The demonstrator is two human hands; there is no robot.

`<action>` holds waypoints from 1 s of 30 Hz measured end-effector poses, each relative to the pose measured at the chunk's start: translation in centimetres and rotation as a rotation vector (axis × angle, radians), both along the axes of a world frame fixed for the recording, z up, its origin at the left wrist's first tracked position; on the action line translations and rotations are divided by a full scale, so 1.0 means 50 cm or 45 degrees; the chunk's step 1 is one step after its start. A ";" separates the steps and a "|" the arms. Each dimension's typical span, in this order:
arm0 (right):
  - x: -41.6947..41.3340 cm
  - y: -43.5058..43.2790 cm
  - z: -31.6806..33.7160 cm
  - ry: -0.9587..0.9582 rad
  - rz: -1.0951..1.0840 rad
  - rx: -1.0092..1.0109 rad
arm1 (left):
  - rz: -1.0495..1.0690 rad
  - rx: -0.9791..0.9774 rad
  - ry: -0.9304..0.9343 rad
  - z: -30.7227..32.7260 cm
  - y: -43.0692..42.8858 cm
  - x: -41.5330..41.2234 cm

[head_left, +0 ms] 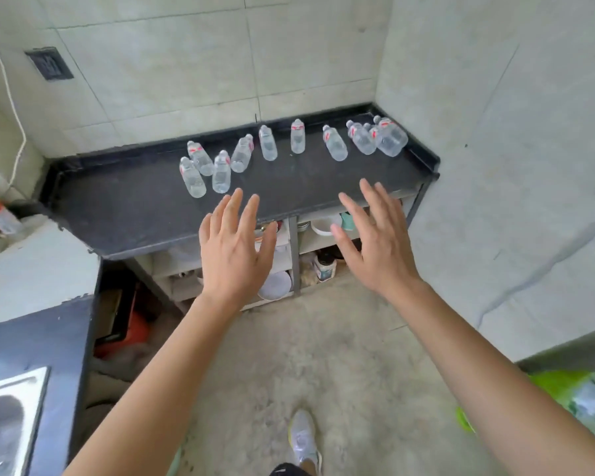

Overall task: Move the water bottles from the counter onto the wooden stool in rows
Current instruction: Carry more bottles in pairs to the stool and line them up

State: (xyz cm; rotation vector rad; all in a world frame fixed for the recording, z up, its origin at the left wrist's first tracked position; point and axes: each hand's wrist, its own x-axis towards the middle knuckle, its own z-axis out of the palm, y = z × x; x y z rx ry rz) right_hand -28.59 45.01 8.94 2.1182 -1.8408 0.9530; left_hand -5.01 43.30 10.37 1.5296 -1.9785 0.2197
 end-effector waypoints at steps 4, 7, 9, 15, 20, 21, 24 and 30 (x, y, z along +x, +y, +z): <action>-0.036 -0.184 0.026 0.034 -0.026 0.060 | -0.052 0.012 -0.001 0.026 -0.203 -0.046; -0.079 -0.285 0.021 -0.014 -0.113 0.082 | -0.117 0.042 -0.023 0.036 -0.337 -0.092; -0.115 -0.342 0.006 -0.032 -0.134 0.092 | -0.152 0.069 -0.054 0.033 -0.410 -0.130; -0.236 -0.554 -0.050 -0.059 -0.168 0.162 | -0.161 0.239 -0.156 -0.015 -0.626 -0.259; -0.335 -0.782 -0.099 -0.043 -0.044 0.289 | -0.063 0.393 -0.200 -0.062 -0.811 -0.350; -0.355 -0.829 -0.107 -0.041 -0.031 0.336 | -0.030 0.433 -0.198 -0.067 -0.847 -0.366; -0.403 -0.957 -0.133 -0.052 0.009 0.470 | 0.057 0.529 -0.167 -0.084 -0.939 -0.407; -0.422 -1.121 -0.202 -0.132 -0.016 0.858 | 0.131 0.747 -0.154 -0.162 -1.034 -0.452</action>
